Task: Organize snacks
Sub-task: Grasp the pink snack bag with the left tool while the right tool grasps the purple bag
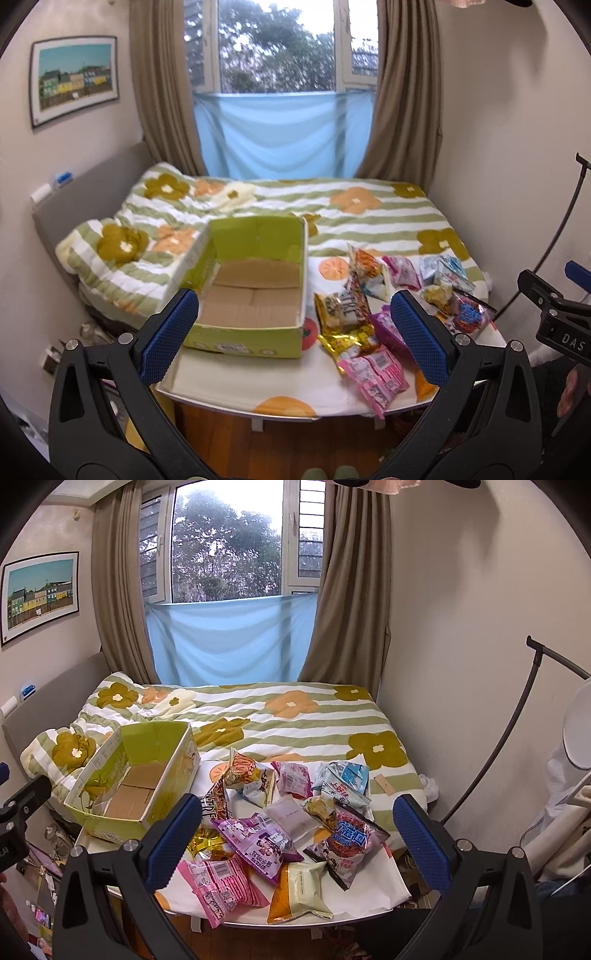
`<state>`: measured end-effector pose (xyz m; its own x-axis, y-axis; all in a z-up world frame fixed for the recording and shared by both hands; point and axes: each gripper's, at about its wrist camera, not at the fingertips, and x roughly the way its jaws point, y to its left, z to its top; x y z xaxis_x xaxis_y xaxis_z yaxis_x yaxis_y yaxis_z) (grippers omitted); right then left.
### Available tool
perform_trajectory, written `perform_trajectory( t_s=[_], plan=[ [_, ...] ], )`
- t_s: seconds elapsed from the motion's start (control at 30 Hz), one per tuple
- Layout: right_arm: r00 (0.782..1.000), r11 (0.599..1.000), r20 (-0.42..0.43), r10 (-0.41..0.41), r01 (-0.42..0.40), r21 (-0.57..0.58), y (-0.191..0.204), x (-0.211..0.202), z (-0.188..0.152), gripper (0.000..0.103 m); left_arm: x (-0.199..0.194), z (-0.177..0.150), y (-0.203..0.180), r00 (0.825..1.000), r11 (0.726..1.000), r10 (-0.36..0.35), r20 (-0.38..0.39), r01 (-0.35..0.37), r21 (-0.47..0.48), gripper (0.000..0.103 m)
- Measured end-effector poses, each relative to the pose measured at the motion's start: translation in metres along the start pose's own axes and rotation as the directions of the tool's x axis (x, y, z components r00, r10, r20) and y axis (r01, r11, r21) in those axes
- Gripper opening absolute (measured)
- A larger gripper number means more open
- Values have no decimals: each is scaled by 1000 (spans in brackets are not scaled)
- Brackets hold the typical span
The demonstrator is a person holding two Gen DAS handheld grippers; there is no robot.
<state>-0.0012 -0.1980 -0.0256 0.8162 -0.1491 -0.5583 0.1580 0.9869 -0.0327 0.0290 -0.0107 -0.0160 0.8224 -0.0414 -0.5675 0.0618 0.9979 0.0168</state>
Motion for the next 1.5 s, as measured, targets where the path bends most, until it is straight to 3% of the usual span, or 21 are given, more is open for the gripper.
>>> perform_trajectory(
  t_s=[0.1, 0.23, 0.4, 0.53, 0.67, 0.87, 1.07, 1.2, 1.3, 1.4, 1.5],
  plan=[
    [1000, 1000, -19, 6, -6, 20, -7, 5, -4, 103, 26, -6, -5, 995, 999, -48, -89, 49, 8, 103],
    [996, 999, -85, 12, -9, 32, -17, 26, -17, 103, 66, -27, -19, 975, 994, -109, -192, 111, 2, 103],
    [987, 999, -160, 36, -35, 8, -31, 66, -40, 103, 117, -63, -44, 926, 986, -166, -340, 153, -63, 103],
    [968, 993, -224, 114, -116, 5, -40, 108, -53, 103, 160, -94, -67, 879, 985, -172, -444, 142, -101, 103],
    [945, 976, -265, 191, -212, -52, -33, 148, -59, 103, 189, -118, -80, 850, 980, -189, -492, 133, -148, 103],
    [881, 909, -357, 310, -385, -161, -9, 198, -66, 103, 216, -142, -93, 835, 979, -183, -518, 104, -177, 103],
    [816, 842, -458, 352, -490, -226, 20, 235, -82, 103, 234, -157, -101, 828, 977, -183, -529, 94, -191, 102],
    [793, 821, -496, 355, -518, -240, 33, 256, -92, 103, 240, -161, -100, 825, 968, -208, -525, 96, -232, 100],
    [783, 814, -512, 352, -526, -245, 37, 268, -94, 102, 243, -163, -102, 815, 957, -250, -523, 125, -262, 84],
    [774, 808, -524, 356, -536, -243, 37, 276, -95, 102, 245, -163, -104, 812, 956, -252, -527, 125, -264, 81],
    [754, 804, -535, 380, -555, -211, 35, 284, -94, 93, 245, -164, -105, 810, 953, -264, -524, 134, -272, 72]
  ],
)
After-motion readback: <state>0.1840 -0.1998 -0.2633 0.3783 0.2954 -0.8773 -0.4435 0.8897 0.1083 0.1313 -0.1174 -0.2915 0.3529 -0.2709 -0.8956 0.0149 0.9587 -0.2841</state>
